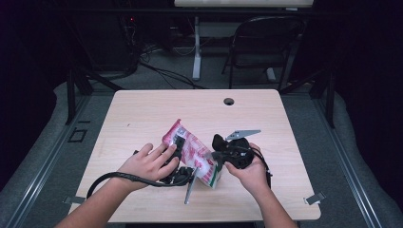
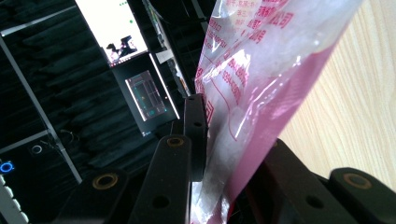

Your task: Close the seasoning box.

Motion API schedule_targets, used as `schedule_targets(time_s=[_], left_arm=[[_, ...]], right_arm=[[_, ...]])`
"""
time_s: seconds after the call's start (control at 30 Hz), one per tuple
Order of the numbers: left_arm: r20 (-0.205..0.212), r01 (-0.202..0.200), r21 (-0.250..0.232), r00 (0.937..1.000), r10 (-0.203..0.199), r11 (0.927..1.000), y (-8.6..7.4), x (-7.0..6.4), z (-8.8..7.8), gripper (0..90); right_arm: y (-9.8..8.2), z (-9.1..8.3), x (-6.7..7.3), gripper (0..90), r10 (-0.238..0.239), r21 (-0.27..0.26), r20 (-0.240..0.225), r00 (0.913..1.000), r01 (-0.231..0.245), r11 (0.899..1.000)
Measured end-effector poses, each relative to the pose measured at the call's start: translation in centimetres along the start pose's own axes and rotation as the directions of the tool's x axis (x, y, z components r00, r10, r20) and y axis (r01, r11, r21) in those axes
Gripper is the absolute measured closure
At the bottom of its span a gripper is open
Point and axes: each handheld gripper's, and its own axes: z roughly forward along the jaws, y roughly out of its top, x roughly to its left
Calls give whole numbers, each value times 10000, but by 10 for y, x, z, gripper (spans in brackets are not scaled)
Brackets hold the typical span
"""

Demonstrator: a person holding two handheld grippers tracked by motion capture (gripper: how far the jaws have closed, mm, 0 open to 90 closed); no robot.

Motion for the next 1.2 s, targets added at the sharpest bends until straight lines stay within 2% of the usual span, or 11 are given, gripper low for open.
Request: schedule_targets(time_s=[0.13, 0.27, 1.07, 1.13, 1.2], left_arm=[[7, 32, -3, 10000, -32, 10000, 0, 1, 0, 825], [56, -140, 53, 9999, 139, 9999, 1, 3, -1, 825], [-116, -139, -1, 9998, 139, 9999, 1, 4, -1, 826], [12, -87, -20, 10000, 87, 10000, 1, 5, -1, 826], [-102, -39, -43, 9999, 39, 10000, 1, 4, -1, 827]], right_arm=[[0, -1, 0, 900, 3, -4, 37, 10000, -3, 10000], [0, -1, -1, 900, -11, 9, 11, 10000, 11, 10000], [0, -1, -1, 900, -11, -37, 12, 10000, 11, 10000], [0, -1, 0, 900, -15, -27, 12, 10000, 15, 10000], [0, -1, 0, 900, -4, 6, 11, 10000, 4, 10000]])
